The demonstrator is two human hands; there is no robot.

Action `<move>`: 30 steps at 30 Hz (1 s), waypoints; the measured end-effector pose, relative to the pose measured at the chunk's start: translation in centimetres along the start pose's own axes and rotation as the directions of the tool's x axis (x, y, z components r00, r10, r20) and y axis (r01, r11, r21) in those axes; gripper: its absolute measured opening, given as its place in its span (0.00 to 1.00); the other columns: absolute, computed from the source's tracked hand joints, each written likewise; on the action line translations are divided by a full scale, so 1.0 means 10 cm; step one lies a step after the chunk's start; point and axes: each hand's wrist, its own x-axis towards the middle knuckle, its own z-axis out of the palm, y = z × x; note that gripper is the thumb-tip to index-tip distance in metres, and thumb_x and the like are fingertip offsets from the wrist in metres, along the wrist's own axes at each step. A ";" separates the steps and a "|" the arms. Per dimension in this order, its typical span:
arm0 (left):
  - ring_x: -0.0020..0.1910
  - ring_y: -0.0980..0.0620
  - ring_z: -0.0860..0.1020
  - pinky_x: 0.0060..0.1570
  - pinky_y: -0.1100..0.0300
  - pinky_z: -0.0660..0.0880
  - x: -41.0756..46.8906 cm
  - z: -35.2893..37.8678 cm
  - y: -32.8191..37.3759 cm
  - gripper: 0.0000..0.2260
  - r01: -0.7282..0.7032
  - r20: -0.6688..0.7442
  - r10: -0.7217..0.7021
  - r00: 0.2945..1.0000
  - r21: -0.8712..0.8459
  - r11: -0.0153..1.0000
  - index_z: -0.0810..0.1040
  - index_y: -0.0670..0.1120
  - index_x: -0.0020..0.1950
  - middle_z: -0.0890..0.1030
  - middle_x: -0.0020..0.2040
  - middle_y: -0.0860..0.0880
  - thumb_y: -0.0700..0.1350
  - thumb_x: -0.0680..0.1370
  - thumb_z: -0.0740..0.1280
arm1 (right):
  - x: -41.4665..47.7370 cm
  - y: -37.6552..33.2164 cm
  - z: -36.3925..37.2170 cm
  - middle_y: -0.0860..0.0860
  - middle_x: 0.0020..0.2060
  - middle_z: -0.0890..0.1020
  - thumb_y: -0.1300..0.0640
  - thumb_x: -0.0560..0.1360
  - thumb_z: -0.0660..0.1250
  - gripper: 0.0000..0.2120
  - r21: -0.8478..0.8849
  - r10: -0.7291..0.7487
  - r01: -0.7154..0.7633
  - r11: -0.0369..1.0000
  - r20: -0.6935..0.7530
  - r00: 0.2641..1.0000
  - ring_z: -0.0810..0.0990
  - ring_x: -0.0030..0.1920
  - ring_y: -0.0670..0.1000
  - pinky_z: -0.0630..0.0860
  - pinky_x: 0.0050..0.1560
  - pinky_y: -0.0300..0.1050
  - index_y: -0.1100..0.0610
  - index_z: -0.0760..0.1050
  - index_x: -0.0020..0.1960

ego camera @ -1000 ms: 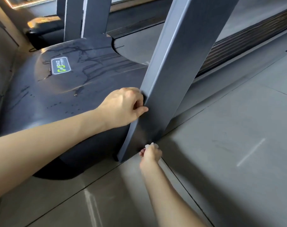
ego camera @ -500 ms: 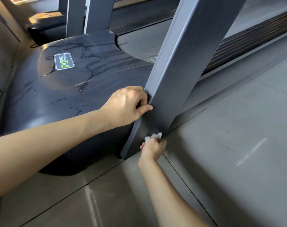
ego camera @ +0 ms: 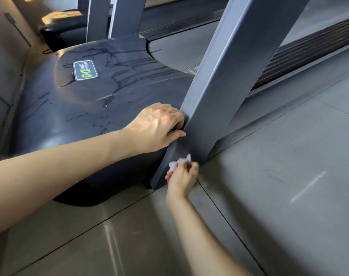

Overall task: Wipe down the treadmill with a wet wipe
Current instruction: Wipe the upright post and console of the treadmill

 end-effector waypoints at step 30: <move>0.42 0.53 0.68 0.49 0.59 0.64 0.03 0.02 -0.14 0.13 0.091 0.079 -0.083 0.993 -0.110 0.990 0.79 0.47 0.44 0.71 0.39 0.56 0.56 0.77 0.74 | -0.08 0.36 -0.35 0.46 0.37 0.83 0.62 0.78 0.64 0.12 -0.434 -0.448 0.636 0.638 0.462 0.765 0.82 0.40 0.50 0.77 0.45 0.51 0.51 0.66 0.40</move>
